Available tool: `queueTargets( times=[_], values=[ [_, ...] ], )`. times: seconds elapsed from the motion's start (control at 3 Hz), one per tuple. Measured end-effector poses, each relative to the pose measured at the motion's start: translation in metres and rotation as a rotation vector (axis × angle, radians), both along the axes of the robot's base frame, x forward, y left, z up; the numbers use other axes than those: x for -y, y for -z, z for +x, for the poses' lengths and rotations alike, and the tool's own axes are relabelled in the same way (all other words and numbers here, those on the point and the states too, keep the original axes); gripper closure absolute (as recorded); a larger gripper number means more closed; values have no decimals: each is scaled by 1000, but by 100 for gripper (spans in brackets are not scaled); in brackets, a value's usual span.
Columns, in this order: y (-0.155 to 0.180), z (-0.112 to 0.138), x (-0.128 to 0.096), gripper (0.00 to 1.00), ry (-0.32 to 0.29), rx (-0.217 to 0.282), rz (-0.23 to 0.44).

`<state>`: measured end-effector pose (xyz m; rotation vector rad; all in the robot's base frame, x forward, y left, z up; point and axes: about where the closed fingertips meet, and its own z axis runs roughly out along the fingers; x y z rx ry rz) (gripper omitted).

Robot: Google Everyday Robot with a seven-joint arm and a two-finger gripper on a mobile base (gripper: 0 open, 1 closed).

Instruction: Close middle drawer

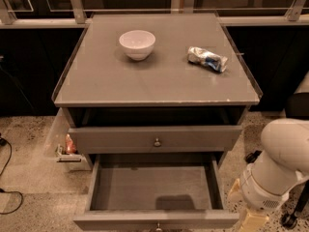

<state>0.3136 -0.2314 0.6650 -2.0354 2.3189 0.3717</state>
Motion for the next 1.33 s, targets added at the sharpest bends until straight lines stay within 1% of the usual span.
queueTargets(
  times=[0.67,1.0,1.33],
  values=[
    [4,-1,-1,88,0,1,0],
    [29,-11,3,100,25,17,34],
    [75,-26,10,100,65,40,91]
  ],
)
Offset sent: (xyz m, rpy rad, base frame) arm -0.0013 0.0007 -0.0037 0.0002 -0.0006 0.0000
